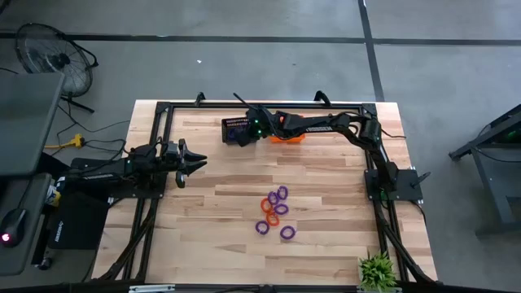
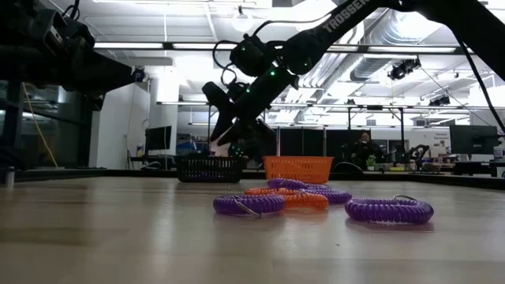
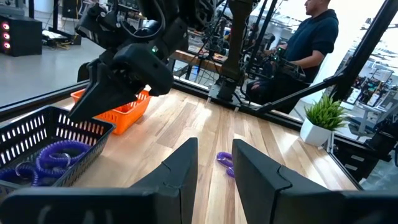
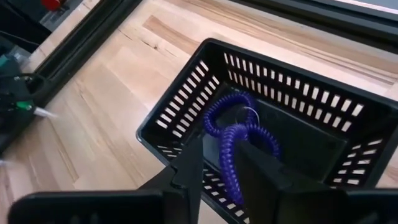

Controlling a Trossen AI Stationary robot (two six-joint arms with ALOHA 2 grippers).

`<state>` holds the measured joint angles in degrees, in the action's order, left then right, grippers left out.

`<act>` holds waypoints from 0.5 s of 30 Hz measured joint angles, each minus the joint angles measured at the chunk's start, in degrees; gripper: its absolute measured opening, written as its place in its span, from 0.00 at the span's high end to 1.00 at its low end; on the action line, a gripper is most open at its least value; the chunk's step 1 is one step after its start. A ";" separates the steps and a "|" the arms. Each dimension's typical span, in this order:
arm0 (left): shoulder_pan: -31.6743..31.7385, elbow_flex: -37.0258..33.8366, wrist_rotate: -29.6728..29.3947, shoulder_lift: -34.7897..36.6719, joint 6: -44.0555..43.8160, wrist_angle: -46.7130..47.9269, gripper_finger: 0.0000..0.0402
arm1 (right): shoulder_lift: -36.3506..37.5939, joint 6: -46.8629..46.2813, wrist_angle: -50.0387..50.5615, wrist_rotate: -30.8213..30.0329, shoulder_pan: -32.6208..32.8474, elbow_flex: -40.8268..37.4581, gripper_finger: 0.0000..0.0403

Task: Sort spring keychains
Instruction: Put the purple spring keychain into the black bin

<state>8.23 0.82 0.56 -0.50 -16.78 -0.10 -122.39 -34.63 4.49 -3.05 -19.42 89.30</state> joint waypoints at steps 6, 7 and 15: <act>0.00 0.00 0.00 0.00 -0.01 0.00 0.75 | 0.00 0.14 -0.04 2.24 -0.10 0.00 0.71; 0.00 0.00 0.00 0.00 -0.01 0.00 0.75 | 0.04 0.15 -0.10 3.23 -0.18 0.00 0.70; 0.00 0.00 0.00 0.00 -0.01 0.02 0.75 | 1.51 4.90 -0.99 12.82 -0.20 0.00 0.69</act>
<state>8.23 0.82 0.56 -0.50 -16.79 -0.08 -120.88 -29.73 3.50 9.77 -19.62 89.30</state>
